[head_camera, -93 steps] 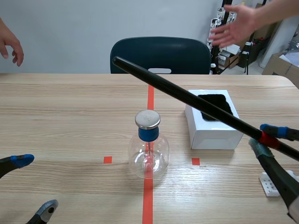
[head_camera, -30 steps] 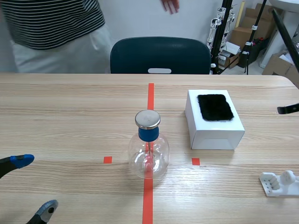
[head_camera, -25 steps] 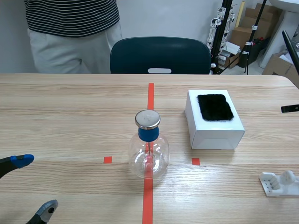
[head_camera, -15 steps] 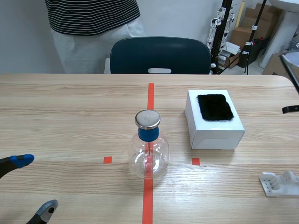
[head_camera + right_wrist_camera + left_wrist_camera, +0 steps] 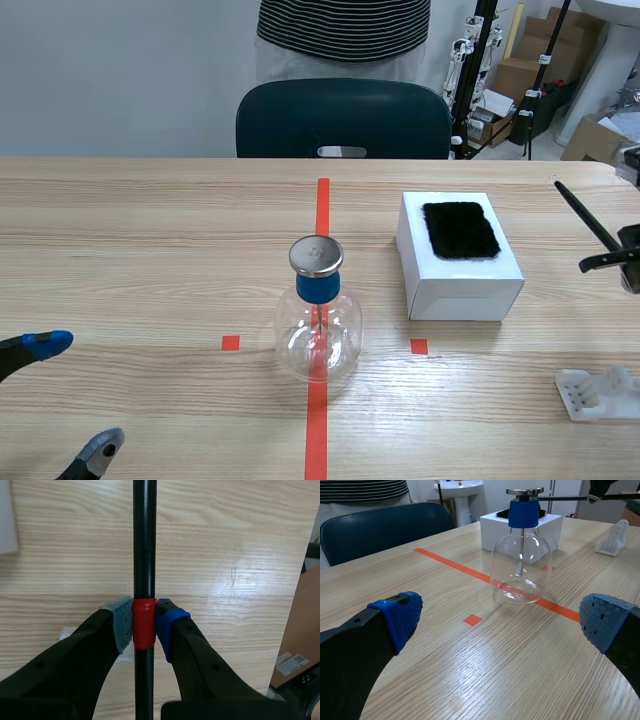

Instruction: Do the electroscope experiment. put the rod down on the box

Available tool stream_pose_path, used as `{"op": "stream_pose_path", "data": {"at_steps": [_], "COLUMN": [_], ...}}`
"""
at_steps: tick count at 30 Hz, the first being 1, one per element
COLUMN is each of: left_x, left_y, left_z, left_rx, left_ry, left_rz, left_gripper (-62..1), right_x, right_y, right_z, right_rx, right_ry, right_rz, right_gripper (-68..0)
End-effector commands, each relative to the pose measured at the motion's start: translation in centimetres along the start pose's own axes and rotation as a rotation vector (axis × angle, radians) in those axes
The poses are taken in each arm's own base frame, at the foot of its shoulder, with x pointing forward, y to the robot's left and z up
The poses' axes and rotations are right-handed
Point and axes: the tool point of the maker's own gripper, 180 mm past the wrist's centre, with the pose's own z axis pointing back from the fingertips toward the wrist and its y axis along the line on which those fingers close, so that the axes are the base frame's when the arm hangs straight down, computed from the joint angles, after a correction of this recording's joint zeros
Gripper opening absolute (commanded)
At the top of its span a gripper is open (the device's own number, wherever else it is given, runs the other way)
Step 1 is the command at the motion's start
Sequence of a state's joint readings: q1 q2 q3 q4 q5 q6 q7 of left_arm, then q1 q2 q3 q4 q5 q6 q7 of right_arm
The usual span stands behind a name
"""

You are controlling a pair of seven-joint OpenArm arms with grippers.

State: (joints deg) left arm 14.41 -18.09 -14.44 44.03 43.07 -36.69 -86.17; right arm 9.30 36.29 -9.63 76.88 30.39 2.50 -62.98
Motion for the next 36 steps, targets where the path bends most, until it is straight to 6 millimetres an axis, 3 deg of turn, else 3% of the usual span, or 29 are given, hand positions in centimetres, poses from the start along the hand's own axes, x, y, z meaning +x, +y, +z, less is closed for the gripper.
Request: {"op": "stream_pose_path", "data": {"at_steps": [1,12,29,36], "left_x": [1.4,1.4,1.4,1.4], "left_y": [0.4,0.4,0.4,0.4], "left_z": [-0.1,-0.1,-0.1,-0.1], "left_rx": [0.007,0.007,0.007,0.007], "left_ry": [-0.064,-0.064,-0.064,-0.064], "left_rz": [-0.014,-0.014,-0.014,-0.014], "left_gripper": [1.4,1.4,1.4,1.4], "right_x": [1.9,1.8,1.5,1.6], "right_y": [-1.3,-0.2,-0.5,1.0], "right_z": [0.9,-1.1,-2.6,-3.5], "right_rx": [-0.025,-0.01,-0.009,0.018], "right_ry": [-0.053,-0.015,-0.038,-0.07], "right_rz": [0.024,0.085,0.071,0.095], "right_gripper": [-67.3,-67.3,-67.3,-67.3]}}
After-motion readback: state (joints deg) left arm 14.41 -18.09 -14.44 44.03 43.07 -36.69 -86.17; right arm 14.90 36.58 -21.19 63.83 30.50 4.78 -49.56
